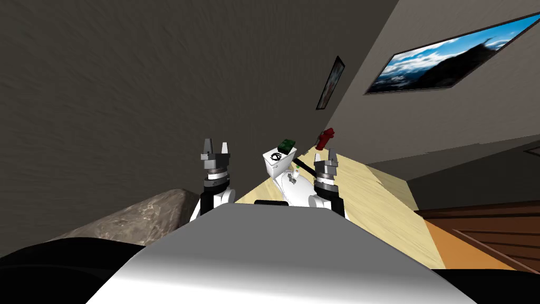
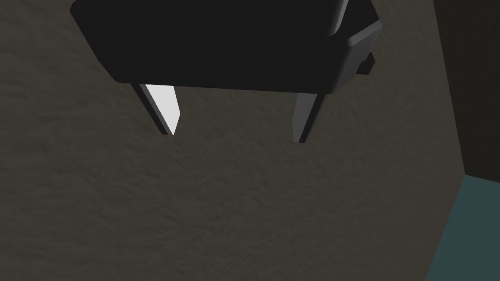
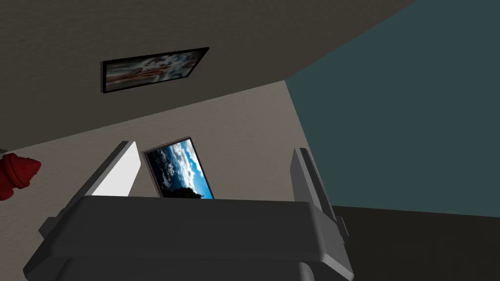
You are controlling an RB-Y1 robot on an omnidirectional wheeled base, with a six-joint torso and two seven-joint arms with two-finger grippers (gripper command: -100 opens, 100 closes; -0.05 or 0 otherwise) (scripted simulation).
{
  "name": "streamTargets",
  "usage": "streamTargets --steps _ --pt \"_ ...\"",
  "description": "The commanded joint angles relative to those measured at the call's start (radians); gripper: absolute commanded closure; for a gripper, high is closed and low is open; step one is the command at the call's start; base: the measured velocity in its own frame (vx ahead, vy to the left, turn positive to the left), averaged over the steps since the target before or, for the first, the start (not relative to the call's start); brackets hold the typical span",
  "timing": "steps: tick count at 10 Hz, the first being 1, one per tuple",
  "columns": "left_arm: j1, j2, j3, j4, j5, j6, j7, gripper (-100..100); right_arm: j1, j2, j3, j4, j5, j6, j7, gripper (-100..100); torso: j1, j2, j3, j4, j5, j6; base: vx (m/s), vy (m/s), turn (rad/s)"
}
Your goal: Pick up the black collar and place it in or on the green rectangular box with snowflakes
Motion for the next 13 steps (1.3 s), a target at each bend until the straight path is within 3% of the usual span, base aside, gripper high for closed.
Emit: streamTargets --steps 1,3,8,13 --pt "0.000 0.000 0.000 0.000 0.000 0.000 0.000 0 -0.015 -0.045 -0.011 0.019 -0.050 -0.015 -0.014 -100 0.000 0.000 0.000 0.000 0.000 0.000 -0.034 0.034 0.113" --pt "0.000 0.000 0.000 0.000 0.000 0.000 0.000 0 -0.037 -0.079 -0.028 0.046 -0.109 -0.035 -0.034 -100 0.004 0.003 0.002 0.001 0.001 0.000 -0.065 0.090 0.126" --pt "0.000 0.000 0.000 0.000 0.000 0.000 0.000 0 -0.068 -0.106 -0.051 0.085 -0.223 -0.062 -0.062 -100 0.003 0.002 0.001 0.001 0.001 0.000 -0.035 0.051 0.075" --pt "0.000 0.000 0.000 0.000 0.000 0.000 0.000 0 -0.127 -0.135 -0.097 0.160 -0.375 -0.111 -0.116 -100 0.003 0.003 0.002 0.001 0.001 0.000 -0.043 0.061 0.105"
